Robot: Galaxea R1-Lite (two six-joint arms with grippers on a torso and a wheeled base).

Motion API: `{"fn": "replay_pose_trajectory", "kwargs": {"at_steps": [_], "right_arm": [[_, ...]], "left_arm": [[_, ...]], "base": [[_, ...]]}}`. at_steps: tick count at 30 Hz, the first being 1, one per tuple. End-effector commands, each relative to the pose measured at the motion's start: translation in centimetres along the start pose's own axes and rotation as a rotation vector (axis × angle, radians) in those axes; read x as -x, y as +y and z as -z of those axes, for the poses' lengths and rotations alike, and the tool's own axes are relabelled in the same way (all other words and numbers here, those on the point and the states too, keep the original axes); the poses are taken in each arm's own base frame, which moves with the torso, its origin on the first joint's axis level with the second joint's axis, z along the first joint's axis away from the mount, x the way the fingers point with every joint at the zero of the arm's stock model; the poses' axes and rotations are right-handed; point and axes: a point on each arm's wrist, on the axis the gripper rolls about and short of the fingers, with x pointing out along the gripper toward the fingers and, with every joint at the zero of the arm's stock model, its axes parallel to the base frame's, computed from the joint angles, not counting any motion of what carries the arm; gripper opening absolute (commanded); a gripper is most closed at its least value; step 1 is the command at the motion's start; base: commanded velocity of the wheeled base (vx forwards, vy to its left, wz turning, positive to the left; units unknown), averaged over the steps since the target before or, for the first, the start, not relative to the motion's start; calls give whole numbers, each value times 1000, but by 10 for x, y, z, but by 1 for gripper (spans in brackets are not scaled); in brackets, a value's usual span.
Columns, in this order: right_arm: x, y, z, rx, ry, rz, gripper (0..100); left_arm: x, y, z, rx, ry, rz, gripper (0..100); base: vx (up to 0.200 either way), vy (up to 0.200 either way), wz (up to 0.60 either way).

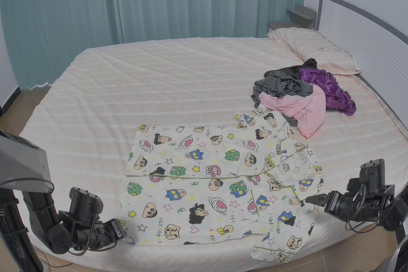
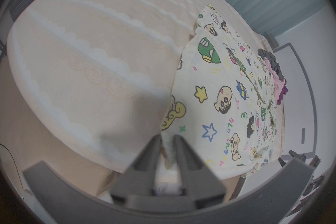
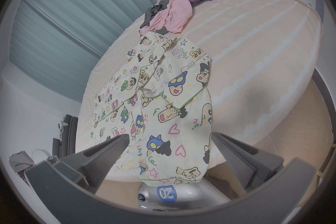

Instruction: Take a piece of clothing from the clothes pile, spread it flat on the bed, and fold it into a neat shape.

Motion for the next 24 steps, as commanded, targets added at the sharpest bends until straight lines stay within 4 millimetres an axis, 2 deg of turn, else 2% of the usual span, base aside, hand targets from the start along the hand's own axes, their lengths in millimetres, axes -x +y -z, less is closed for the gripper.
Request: {"fn": "replay_pose_trajectory", "kwargs": {"at_steps": [1, 7, 16, 21, 24], "right_arm": [[0, -1, 0, -1, 3, 4, 100], [-4, -3, 4, 0, 28, 22, 100], [-8, -6, 12, 20, 71, 48, 100], [-15, -11, 18, 30, 121, 69, 100], [-27, -15, 21, 44, 167, 89, 100]], "left_arm": [[-1, 2, 2, -1, -6, -28, 0], [7, 5, 7, -37, -97, -127, 0], [12, 4, 35, -174, -24, -153, 0], [9, 4, 34, -179, -52, -190, 0], [8, 3, 33, -172, -57, -187, 0]], "base": [[0, 0, 0], [0, 0, 0], [0, 0, 0], [0, 0, 0], [0, 0, 0]]}}
